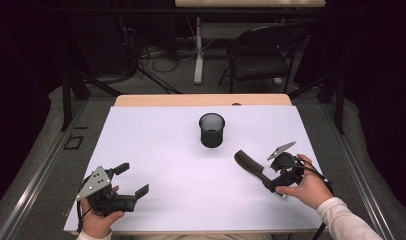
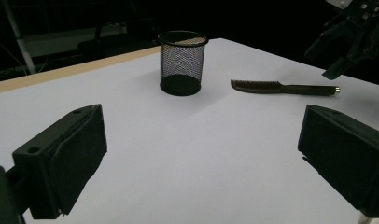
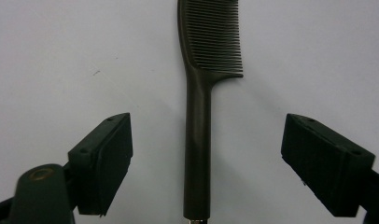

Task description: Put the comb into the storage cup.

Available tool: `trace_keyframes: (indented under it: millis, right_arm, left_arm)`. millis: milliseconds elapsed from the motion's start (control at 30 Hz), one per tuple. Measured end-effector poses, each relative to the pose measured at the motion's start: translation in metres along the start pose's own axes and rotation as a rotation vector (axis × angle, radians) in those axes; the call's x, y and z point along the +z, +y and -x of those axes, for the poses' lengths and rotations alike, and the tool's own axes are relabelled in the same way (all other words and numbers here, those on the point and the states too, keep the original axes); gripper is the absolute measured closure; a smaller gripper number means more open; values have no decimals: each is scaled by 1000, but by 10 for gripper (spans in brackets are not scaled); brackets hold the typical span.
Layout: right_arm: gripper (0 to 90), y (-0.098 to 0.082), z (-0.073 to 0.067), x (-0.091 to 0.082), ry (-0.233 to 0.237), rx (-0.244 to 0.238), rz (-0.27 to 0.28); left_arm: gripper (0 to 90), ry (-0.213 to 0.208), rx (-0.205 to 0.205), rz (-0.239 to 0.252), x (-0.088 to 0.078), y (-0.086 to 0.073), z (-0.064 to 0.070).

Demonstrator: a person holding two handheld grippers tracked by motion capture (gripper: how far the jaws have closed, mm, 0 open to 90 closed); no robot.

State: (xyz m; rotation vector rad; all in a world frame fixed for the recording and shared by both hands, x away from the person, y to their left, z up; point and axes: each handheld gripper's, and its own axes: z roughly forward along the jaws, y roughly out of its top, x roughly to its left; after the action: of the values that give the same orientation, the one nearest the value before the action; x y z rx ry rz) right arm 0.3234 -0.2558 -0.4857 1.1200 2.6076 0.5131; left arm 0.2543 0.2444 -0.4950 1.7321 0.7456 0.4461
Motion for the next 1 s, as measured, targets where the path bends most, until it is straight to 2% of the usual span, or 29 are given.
trace_keyframes:
  millis: [167, 467, 633, 667, 767, 800, 867, 1000]
  right_arm:
    - [196, 3, -2, 3, -5, -36, -31]
    - [233, 7, -5, 9, 0, -64, -64]
    - [259, 8, -6, 13, 8, -40, -117]
    - [263, 8, -5, 16, 13, -43, -88]
    - [288, 12, -5, 13, 13, -52, -160]
    - [288, 11, -6, 15, 16, -44, -132]
    - [288, 12, -5, 16, 22, -42, -115]
    - [288, 14, -5, 18, 26, -33, -126]
  left_arm:
    - [12, 0, -2, 1, 0, 0, 0]
    - [12, 0, -1, -1, 1, -1, 1]
    - [12, 0, -1, -1, 1, -1, 0]
    - [12, 0, -1, -1, 1, -1, 0]
    - [12, 1, -2, -2, 1, -1, 0]
    - [12, -1, -1, -3, 1, -1, 1]
    - [12, -2, -1, -4, 1, -1, 0]
    - [12, -3, -2, -4, 2, -1, 0]
